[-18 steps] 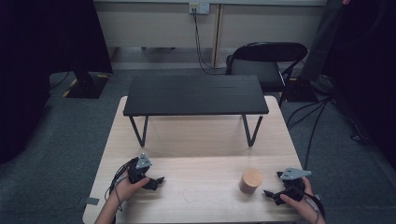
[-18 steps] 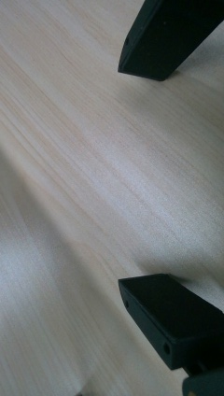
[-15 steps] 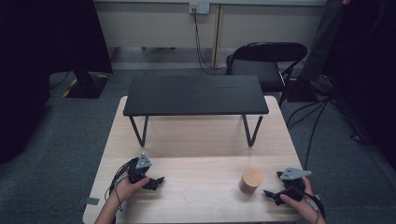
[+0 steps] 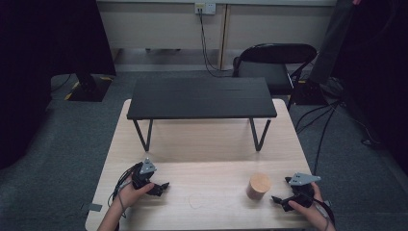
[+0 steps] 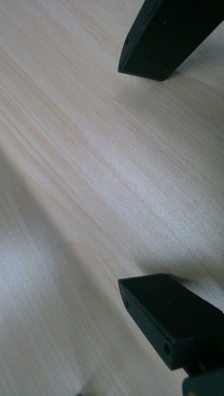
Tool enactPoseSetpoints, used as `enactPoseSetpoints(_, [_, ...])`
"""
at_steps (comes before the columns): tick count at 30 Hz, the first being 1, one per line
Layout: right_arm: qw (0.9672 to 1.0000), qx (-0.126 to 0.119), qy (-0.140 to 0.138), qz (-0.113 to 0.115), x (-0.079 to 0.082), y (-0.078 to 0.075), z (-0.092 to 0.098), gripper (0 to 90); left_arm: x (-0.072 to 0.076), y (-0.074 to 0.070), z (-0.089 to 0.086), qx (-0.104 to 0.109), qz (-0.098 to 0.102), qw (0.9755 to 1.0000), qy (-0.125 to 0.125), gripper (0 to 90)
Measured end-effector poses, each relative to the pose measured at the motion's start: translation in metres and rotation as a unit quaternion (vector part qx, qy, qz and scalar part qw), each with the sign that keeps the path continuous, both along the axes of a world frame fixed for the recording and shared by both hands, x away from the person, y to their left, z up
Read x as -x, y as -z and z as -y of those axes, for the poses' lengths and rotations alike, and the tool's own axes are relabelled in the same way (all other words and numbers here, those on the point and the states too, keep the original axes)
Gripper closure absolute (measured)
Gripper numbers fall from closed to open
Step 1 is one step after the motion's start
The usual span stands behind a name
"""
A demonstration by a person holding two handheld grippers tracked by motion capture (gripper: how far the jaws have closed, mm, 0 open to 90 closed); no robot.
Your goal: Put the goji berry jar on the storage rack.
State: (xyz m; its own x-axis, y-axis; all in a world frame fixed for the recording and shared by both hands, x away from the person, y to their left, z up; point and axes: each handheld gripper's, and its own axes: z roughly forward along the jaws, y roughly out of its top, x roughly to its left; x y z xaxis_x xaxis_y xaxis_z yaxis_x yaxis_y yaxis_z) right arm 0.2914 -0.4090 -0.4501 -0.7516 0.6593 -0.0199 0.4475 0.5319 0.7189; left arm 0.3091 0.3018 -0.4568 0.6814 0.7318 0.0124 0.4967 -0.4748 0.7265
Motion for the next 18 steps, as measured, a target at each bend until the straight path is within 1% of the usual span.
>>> enactPoseSetpoints(9, [1.0000, -0.001, -0.004, -0.001, -0.0001, -0.0001, 0.0006, 0.0, 0.0000, 0.0000, 0.0000, 0.000, 0.000, 1.0000, 0.000, 0.0])
enactPoseSetpoints(14, [0.9997, -0.005, -0.023, -0.005, -0.0021, -0.0008, 0.0010, 0.3, 0.0002, 0.0002, 0.0001, 0.002, -0.001, 1.0000, -0.001, 0.0])
enactPoseSetpoints(18, [0.9993, -0.006, -0.038, 0.001, -0.0023, -0.0037, -0.0018, 0.7, -0.0001, 0.0000, -0.0001, 0.000, 0.000, 1.0000, 0.000, 0.0])
